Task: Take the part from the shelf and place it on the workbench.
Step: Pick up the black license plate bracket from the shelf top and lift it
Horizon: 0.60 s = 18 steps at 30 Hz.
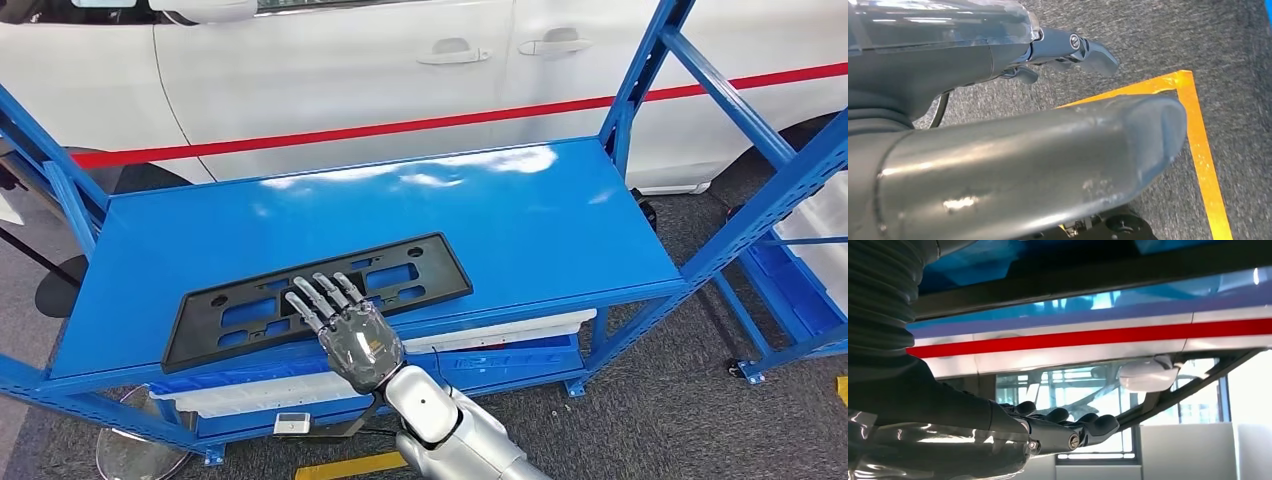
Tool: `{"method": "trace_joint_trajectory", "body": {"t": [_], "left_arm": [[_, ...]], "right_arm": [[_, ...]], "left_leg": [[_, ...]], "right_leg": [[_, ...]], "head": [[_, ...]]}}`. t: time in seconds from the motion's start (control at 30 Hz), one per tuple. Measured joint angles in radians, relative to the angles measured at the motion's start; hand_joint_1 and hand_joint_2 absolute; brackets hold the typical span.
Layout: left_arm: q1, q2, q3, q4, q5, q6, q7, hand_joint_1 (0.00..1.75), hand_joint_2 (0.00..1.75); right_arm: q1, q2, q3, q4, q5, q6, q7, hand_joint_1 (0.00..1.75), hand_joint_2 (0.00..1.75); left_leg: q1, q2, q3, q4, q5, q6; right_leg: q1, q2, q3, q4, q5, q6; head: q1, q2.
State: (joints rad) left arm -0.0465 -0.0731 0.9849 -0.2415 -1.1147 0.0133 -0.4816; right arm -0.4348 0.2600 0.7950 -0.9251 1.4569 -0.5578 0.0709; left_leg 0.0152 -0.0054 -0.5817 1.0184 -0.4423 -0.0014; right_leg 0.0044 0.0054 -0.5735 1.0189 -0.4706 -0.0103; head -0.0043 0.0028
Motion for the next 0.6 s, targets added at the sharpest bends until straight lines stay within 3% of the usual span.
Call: {"method": "trace_joint_trajectory", "body": {"t": [0.07,0.17,0.2,0.23,0.27,0.33,0.37,0.43,0.53,0.6], "left_arm": [[-0.001,0.000,0.002,0.000,-0.003,-0.007,-0.001,0.00,0.00],[-0.001,-0.001,0.006,0.000,-0.008,-0.010,-0.001,0.00,0.00],[-0.001,-0.001,0.007,0.000,-0.009,-0.010,-0.001,0.00,0.00],[-0.001,-0.001,0.008,0.000,-0.011,-0.010,-0.001,0.00,0.00],[-0.001,-0.001,0.010,0.000,-0.013,-0.010,-0.001,0.00,0.00],[-0.001,-0.002,0.013,0.000,-0.016,-0.011,-0.001,0.00,0.00],[-0.001,-0.002,0.014,0.000,-0.016,-0.012,-0.001,0.00,0.00],[-0.002,-0.003,0.016,0.000,-0.016,-0.016,-0.001,0.00,0.00],[-0.003,-0.003,0.018,0.000,-0.018,-0.022,-0.001,0.00,0.00],[-0.004,-0.003,0.020,0.000,-0.022,-0.025,-0.001,0.00,0.00]], "right_arm": [[-0.009,0.002,-0.007,0.013,0.002,0.019,0.014,0.00,1.75],[-0.022,0.006,-0.022,0.051,0.001,0.025,0.021,0.00,1.75],[-0.023,0.007,-0.025,0.066,0.001,0.024,0.021,0.00,1.75],[-0.023,0.008,-0.029,0.081,0.001,0.024,0.021,0.00,1.75],[-0.024,0.009,-0.033,0.093,0.002,0.024,0.021,0.00,1.75],[-0.029,0.014,-0.039,0.111,0.002,0.024,0.021,0.00,1.75],[-0.033,0.017,-0.042,0.118,0.002,0.025,0.021,0.00,1.75],[-0.041,0.023,-0.048,0.132,-0.004,0.028,0.021,0.00,1.75],[-0.050,0.034,-0.066,0.150,-0.025,0.026,0.022,0.00,1.75],[-0.060,0.042,-0.078,0.157,-0.035,0.025,0.021,0.00,1.75]], "left_leg": [[0.005,0.001,0.003,-0.008,0.005,0.011],[0.005,0.003,0.001,-0.010,0.007,0.020],[0.005,0.003,0.001,-0.010,0.007,0.020],[0.005,0.003,0.001,-0.009,0.006,0.020],[0.005,0.002,0.002,-0.008,0.005,0.019],[0.005,0.001,0.004,-0.005,0.002,0.014],[0.003,0.001,0.003,-0.003,0.000,0.009],[0.001,0.001,0.002,-0.002,-0.001,-0.002],[0.004,0.001,0.002,0.002,-0.009,-0.021],[0.006,0.002,-0.027,0.069,-0.052,-0.028]], "right_leg": [[-0.001,-0.001,-0.018,0.041,-0.029,0.012],[-0.009,-0.002,-0.109,0.225,-0.117,0.025],[-0.011,-0.002,-0.132,0.269,-0.127,0.027],[-0.013,-0.002,-0.137,0.276,-0.117,0.028],[-0.014,-0.002,-0.123,0.243,-0.088,0.027],[-0.014,-0.003,-0.058,0.107,-0.021,0.019],[-0.012,-0.003,-0.031,0.049,0.000,0.014],[-0.007,-0.003,-0.011,0.003,0.006,0.006],[-0.008,-0.001,-0.008,-0.009,0.013,-0.011],[-0.012,-0.003,-0.003,-0.017,0.017,-0.023]], "head": [[0.004,0.000],[0.010,0.000],[0.010,0.000],[0.010,0.000],[0.010,0.000],[0.010,0.000],[0.010,0.000],[0.009,0.000],[0.009,0.000],[0.005,0.000]]}}
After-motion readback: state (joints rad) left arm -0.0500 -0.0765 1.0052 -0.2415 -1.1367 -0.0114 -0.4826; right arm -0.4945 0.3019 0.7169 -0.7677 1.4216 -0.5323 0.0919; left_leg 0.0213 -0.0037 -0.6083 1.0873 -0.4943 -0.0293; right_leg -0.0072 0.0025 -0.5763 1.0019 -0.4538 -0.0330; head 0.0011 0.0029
